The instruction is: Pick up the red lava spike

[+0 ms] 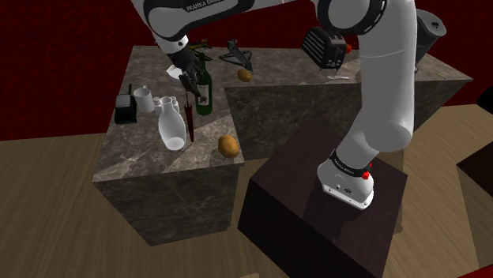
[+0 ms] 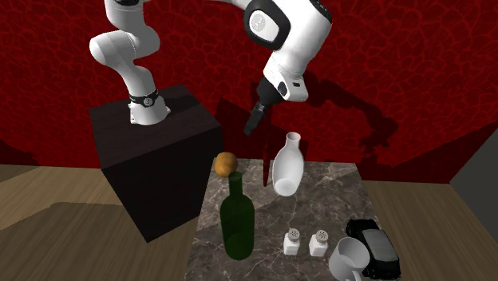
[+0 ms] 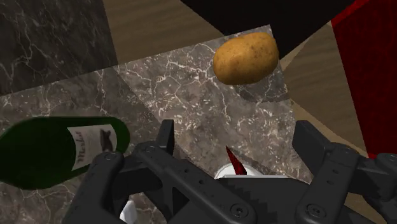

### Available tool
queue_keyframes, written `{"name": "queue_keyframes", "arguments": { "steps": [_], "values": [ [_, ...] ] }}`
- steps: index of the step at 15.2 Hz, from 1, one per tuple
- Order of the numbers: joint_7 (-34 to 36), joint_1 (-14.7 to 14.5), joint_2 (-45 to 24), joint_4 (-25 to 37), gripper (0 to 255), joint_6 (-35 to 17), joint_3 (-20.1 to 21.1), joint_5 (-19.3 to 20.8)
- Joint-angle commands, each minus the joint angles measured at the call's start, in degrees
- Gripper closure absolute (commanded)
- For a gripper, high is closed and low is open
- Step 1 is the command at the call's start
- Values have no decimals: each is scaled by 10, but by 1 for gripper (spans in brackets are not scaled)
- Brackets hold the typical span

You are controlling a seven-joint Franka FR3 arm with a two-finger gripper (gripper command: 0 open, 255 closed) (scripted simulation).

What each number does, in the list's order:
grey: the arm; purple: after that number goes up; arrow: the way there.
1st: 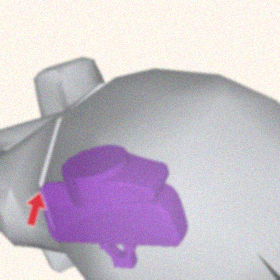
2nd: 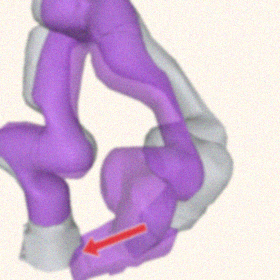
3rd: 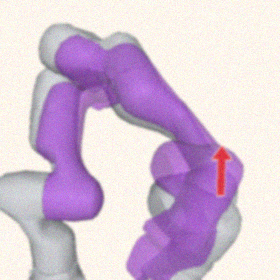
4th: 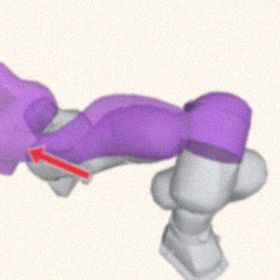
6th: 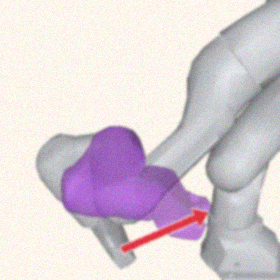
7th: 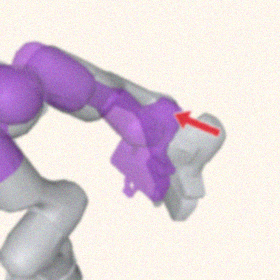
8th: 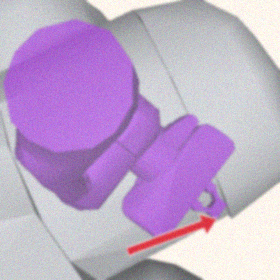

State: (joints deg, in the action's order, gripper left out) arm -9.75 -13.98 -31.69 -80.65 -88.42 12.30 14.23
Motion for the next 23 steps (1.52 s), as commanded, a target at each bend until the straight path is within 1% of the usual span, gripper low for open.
{"name": "queue_keyframes", "arguments": {
  "steps": [1, 4, 5, 12, 14, 15, 23],
  "values": [
    [-12, -19, -58, 71, 0, 25, 2, 15],
    [-34, -51, -148, 186, 0, 64, 1, 35],
    [-38, -56, -159, 200, 0, 70, 1, 37],
    [-29, -53, -176, 172, 0, 25, -1, 40],
    [-29, -53, -176, 171, 0, 25, -1, 40],
    [-28, -53, -175, 169, 255, 24, -1, 40],
    [-28, -53, -174, 169, 255, 24, -1, 40]
  ]
}}
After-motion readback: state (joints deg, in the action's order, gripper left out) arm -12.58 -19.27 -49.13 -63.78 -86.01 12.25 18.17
